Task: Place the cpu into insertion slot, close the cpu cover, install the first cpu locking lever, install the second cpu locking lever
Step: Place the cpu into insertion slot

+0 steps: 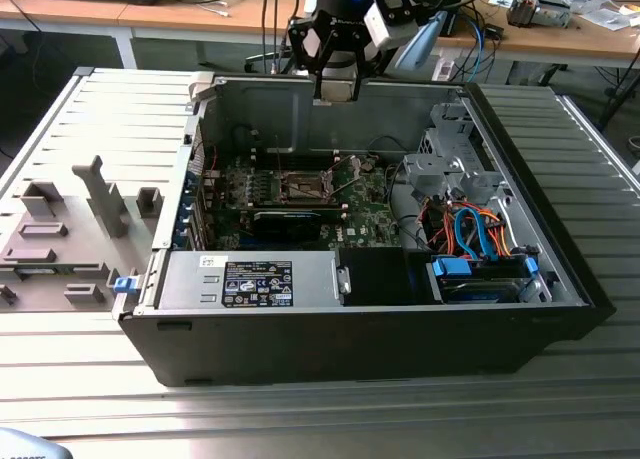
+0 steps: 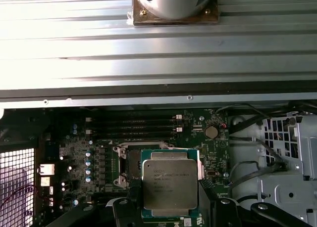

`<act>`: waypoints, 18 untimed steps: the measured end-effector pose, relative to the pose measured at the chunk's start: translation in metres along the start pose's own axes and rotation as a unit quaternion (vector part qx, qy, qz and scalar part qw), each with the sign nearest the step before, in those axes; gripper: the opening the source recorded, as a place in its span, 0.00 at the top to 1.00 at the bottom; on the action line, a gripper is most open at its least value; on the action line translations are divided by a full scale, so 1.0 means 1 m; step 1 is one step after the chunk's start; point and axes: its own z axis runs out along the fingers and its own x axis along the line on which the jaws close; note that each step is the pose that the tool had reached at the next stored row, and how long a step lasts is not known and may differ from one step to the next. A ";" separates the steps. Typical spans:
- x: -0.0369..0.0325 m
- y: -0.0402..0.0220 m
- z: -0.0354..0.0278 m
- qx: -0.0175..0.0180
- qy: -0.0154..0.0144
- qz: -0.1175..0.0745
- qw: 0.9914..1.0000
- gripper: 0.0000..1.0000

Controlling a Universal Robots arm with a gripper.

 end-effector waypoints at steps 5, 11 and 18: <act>0.0003 -0.0009 0.0003 0.007 0.000 0.000 1.000 0.46; 0.0004 -0.0023 0.0006 0.010 0.000 0.000 1.000 0.46; 0.0004 -0.0040 0.0012 0.010 0.000 0.000 1.000 0.46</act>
